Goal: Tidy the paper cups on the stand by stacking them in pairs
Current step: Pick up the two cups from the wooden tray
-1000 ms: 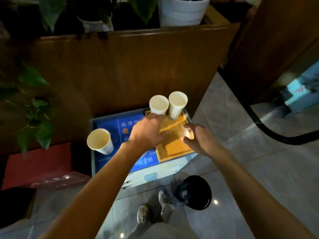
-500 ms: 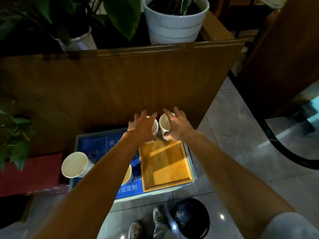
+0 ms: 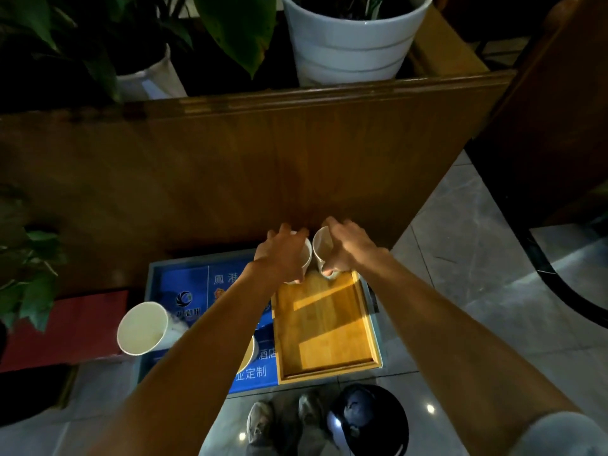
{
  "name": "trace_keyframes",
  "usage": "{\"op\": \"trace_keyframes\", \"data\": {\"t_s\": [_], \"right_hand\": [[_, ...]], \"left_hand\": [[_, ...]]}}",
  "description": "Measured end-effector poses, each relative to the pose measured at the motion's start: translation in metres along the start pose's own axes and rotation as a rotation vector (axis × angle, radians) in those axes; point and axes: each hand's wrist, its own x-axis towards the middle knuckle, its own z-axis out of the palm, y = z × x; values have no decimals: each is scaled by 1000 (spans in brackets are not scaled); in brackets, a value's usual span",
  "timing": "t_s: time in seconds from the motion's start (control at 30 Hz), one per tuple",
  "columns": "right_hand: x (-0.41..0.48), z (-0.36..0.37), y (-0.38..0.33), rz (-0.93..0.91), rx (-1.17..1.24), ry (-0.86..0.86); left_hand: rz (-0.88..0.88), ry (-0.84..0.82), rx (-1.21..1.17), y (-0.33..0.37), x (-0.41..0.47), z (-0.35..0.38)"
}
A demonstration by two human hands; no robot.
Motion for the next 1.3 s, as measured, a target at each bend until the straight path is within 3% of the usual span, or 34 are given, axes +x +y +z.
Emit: {"op": "trace_keyframes", "data": {"t_s": [0.13, 0.33, 0.73, 0.9, 1.1, 1.3], "right_hand": [[1, 6, -1, 3, -12, 30], [-1, 17, -3, 33, -39, 94], [-21, 28, -12, 205, 3, 252], [-40, 25, -20, 173, -76, 276], [-77, 18, -41, 219, 142, 404], [-109, 16, -64, 171, 136, 446]], "left_hand": [[36, -34, 40, -3, 7, 6], [55, 6, -85, -11, 5, 9], [128, 43, -125, -32, -8, -6], [178, 85, -167, -44, -26, -17], [221, 156, -256, -52, -60, -38], [212, 225, -279, -65, -109, -55]]}}
